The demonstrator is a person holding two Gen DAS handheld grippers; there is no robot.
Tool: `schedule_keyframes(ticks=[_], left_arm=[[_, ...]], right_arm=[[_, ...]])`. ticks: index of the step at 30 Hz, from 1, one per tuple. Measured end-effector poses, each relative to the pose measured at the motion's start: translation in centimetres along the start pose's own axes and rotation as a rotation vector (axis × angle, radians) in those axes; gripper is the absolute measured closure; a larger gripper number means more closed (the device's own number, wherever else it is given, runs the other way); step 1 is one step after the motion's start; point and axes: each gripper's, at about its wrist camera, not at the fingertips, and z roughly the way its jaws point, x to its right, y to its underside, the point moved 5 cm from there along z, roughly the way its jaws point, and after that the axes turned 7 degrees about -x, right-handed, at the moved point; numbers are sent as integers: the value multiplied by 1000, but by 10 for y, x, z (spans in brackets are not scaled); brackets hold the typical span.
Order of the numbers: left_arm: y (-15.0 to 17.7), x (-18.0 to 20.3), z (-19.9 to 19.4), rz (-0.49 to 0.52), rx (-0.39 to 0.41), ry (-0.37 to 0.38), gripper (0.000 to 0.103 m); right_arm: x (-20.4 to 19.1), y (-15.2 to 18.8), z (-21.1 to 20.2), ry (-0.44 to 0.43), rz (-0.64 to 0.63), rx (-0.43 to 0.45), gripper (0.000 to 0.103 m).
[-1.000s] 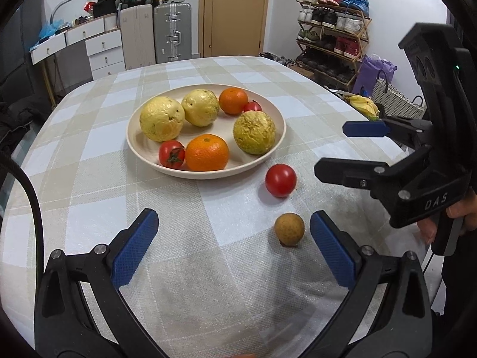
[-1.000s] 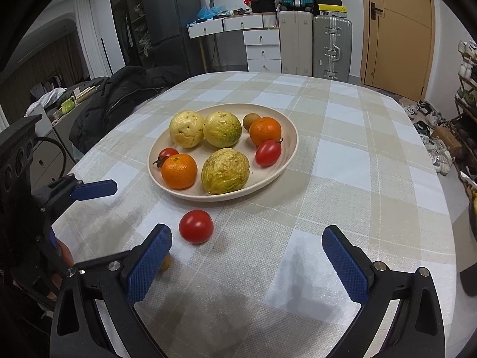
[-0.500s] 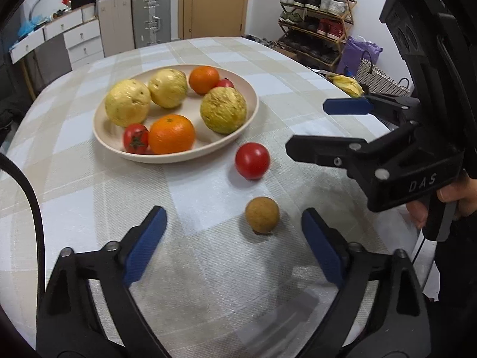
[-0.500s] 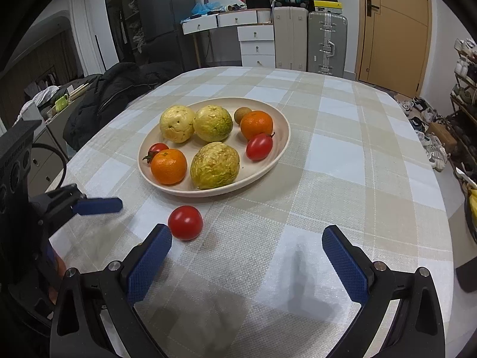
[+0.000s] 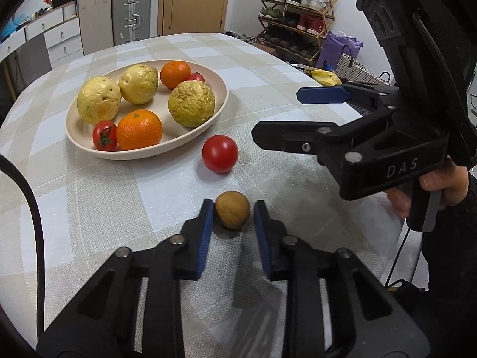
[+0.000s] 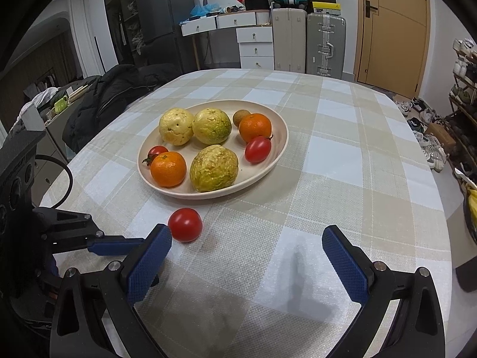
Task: Organize fruits
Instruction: 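Move the left gripper to the small brown fruit on the cloth and grasp it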
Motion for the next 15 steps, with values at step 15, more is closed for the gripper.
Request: schedule_keyframes(ticks=[15], left_arm=[[-7,-25,-22,-69,78,-39,82]], right_arm=[[-1,1,3,-4,11,-17,0]])
